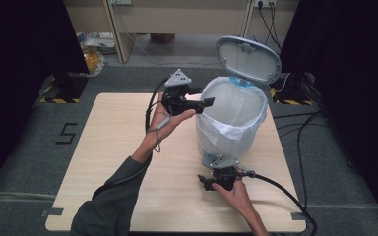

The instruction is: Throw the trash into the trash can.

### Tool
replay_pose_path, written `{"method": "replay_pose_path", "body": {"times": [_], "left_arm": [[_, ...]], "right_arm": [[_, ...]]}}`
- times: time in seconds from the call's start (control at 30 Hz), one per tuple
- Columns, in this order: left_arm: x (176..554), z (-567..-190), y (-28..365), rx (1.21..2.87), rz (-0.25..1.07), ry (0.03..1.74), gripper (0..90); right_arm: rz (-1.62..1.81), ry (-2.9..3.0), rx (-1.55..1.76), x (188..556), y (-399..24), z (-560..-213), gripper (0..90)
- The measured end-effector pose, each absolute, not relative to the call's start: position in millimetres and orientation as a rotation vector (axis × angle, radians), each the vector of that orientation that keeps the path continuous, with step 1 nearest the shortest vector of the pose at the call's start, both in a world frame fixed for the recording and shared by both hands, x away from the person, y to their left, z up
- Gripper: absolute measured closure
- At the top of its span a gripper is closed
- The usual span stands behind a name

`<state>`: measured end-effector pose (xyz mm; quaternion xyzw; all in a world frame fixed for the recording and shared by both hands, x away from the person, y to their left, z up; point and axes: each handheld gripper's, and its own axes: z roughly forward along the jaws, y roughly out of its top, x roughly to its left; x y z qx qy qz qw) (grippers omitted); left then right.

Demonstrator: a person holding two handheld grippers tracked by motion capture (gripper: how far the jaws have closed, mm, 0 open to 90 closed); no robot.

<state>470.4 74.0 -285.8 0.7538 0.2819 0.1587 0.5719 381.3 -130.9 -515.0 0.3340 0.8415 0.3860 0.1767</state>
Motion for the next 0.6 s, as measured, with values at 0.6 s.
{"method": "replay_pose_path", "body": {"times": [0.6], "left_arm": [[449.8,-301.7,129.1,1.743,0.39,0.676,29.3]], "right_arm": [[1.092,2.381,0.947,381.5,-130.9,-515.0,20.2]]}}
